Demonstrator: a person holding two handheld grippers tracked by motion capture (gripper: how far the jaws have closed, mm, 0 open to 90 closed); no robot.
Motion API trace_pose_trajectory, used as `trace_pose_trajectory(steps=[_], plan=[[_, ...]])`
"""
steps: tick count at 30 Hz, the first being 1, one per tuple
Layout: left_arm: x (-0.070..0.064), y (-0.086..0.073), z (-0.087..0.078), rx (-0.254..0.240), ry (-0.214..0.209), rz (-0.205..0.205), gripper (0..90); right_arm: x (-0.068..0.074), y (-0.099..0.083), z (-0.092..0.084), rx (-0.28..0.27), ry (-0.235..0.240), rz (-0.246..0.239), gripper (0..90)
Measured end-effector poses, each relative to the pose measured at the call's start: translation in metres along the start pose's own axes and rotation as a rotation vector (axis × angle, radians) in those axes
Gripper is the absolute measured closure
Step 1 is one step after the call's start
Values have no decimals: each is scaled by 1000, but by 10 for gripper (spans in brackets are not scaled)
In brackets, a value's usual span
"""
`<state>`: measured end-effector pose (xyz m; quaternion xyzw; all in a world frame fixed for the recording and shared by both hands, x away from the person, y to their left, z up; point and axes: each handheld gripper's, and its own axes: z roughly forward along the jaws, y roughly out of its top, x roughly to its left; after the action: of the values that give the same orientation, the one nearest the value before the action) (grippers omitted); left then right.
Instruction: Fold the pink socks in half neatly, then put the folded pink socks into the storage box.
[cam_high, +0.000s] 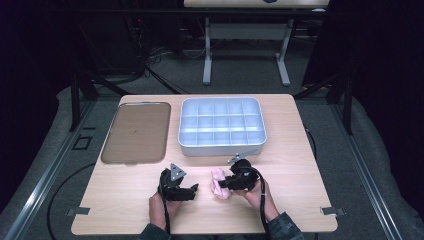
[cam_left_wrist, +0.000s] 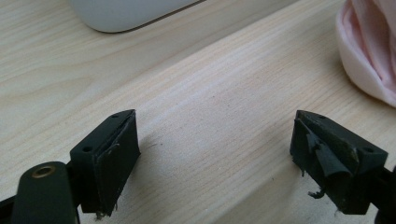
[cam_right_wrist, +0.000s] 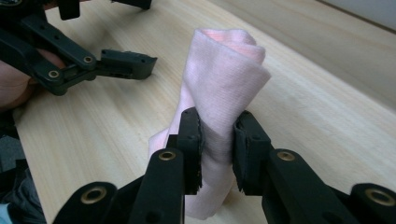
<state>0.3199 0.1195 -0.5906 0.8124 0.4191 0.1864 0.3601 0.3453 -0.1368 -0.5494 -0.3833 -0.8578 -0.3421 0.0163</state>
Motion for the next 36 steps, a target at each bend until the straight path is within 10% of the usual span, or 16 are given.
trace_pose_trajectory(steps=[36], plan=[[0, 0, 0, 1, -6, 5, 153, -44, -5, -58, -123, -192, 79, 749]])
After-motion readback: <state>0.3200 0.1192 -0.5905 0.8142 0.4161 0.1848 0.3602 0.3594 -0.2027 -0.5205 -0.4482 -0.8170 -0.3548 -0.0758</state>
